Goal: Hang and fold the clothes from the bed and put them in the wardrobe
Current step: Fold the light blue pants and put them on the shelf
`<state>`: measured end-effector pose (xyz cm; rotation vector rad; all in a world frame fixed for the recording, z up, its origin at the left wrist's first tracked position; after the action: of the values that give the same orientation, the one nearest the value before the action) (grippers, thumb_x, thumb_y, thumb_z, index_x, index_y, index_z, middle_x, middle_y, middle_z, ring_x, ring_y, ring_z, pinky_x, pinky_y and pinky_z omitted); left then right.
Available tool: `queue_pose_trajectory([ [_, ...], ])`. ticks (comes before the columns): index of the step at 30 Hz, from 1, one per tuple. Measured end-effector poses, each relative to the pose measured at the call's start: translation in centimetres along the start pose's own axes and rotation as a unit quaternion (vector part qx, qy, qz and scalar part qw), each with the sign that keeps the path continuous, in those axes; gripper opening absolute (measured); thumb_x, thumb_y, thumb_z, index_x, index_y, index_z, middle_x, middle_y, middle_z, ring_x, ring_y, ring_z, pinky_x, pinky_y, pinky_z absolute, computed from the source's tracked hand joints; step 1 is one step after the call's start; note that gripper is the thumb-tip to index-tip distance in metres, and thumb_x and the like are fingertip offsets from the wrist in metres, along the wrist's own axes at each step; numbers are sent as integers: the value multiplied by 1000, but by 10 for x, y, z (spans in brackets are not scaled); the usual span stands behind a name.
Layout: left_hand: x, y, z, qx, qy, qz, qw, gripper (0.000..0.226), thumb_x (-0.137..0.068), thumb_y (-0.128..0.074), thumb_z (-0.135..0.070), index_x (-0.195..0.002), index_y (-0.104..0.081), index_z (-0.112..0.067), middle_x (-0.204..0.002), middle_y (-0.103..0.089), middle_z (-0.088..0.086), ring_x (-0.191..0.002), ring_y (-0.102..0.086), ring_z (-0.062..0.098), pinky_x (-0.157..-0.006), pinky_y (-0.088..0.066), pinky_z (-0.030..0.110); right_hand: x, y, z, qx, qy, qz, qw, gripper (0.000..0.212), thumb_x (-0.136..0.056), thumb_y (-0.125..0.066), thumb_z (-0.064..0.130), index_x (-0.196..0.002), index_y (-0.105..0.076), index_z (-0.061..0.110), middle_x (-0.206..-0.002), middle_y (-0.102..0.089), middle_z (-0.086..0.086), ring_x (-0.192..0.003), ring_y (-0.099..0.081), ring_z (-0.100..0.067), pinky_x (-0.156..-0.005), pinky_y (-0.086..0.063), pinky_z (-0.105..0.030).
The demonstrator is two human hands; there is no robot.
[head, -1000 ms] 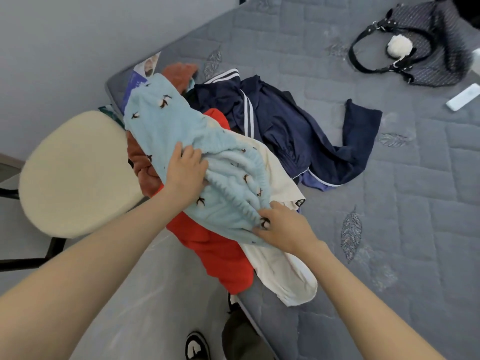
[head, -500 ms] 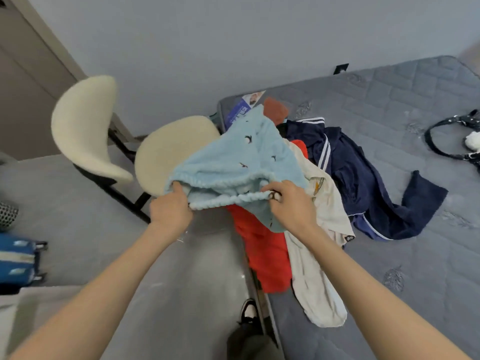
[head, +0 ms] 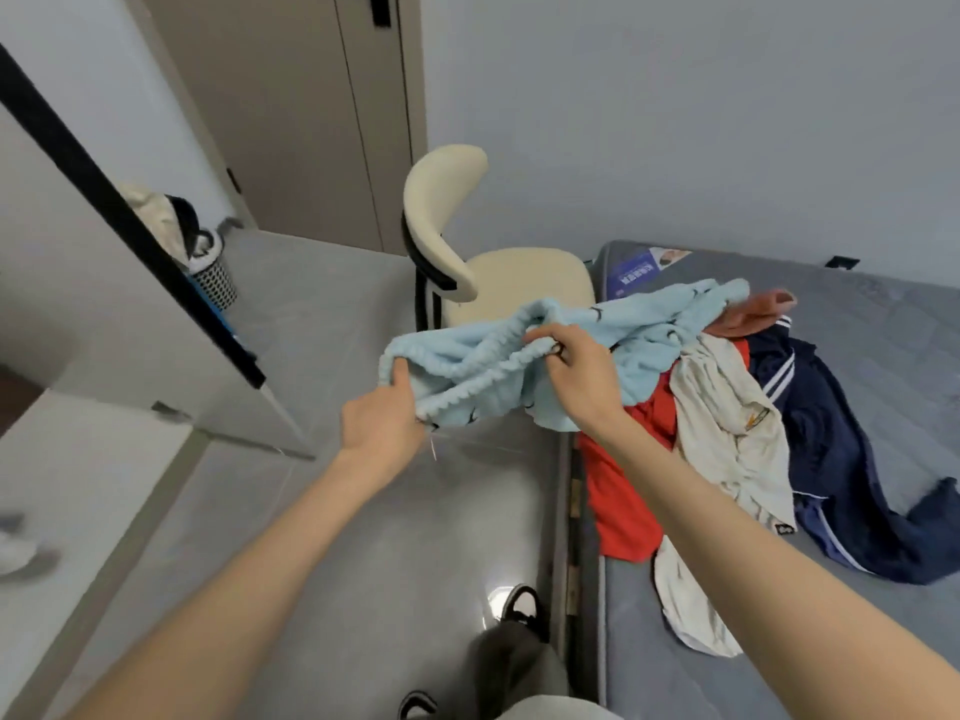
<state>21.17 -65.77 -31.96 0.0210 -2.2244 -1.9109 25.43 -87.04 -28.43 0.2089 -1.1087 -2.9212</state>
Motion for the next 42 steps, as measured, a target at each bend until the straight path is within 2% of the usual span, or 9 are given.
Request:
queue_pose_trajectory([
  [6,39,65,66,13,41,-87,995,69,-89,-53,-26,-145,-14,-14,-79,-54,7,-64,-44,27,-56,-32,32,13,-13,88,-150,68,12,986,40,-83,-43,-10,-102,-70,12,-106,-68,1,-97,-58,-13,-85,-44,-20],
  [13,61,122,136,-6,124,-124,984,62,-91,-50,-29,-143,-17,-16,-92,-60,8,-76,-56,30,-61,-35,33,-5,-38,167,-175,130,82,973,34,-84,-44,-8,-95,-68,14,-98,-69,0,-72,-52,2,-69,-40,-8],
  [20,86,178,183,-18,226,-156,961,43,-95,-43,-36,-129,-35,-11,-102,-62,9,-87,-60,30,-63,-36,32,-32,-43,267,-203,223,136,944,34,-86,-43,-1,-94,-64,25,-93,-62,22,-90,-55,0,-80,-42,-15],
  [24,108,217,214,-57,247,-188,949,32,-94,-42,-23,-124,-52,-25,-108,-64,9,-97,-61,32,-68,-38,31,-39,-41,323,-212,266,116,933,25,-86,-49,7,-98,-66,20,-97,-67,11,-92,-60,-6,-76,-45,-19],
  [28,135,249,241,-84,286,-205,932,44,-86,-45,-7,-118,-60,-34,-110,-65,5,-101,-62,30,-70,-39,30,-39,-40,352,-57,341,77,935,11,-83,-60,27,-90,-67,23,-81,-68,2,-75,-61,-21,-58,-46,-33],
  [31,156,258,257,-137,323,-197,915,39,-85,-50,-5,-113,-60,-29,-108,-65,6,-101,-63,29,-72,-44,32,-35,-48,358,162,440,56,882,20,-82,-59,44,-83,-66,25,-78,-65,5,-75,-58,-21,-53,-33,-27],
  [35,190,254,279,-249,386,-166,873,29,-92,-47,-9,-114,-56,-25,-114,-62,-2,-115,-53,18,-76,-44,28,-40,-67,343,371,441,80,813,13,-80,-59,33,-80,-63,21,-64,-48,6,-63,-50,-21,-47,-26,-22],
  [38,209,251,296,-253,405,-181,860,28,-97,-43,-11,-116,-59,-23,-115,-60,-4,-120,-46,16,-81,-45,29,-46,-77,333,366,394,98,837,14,-80,-58,27,-91,-66,22,-71,-51,3,-72,-60,-25,-56,-34,-24],
  [42,223,252,301,-303,396,-178,848,25,-95,-45,-15,-116,-55,-25,-118,-58,-6,-118,-44,17,-88,-36,31,-42,-93,342,263,368,102,886,19,-83,-52,16,-97,-64,15,-95,-64,-7,-86,-60,-32,-60,-35,-28],
])
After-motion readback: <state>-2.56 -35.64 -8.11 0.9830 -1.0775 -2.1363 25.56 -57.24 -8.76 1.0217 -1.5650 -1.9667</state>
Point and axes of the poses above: each hand's wrist, its own x-axis away from the middle knuckle, its own y-axis out of the back of the hand, z = x × y, the point moved 3 cm from there along -x, towards the middle knuckle
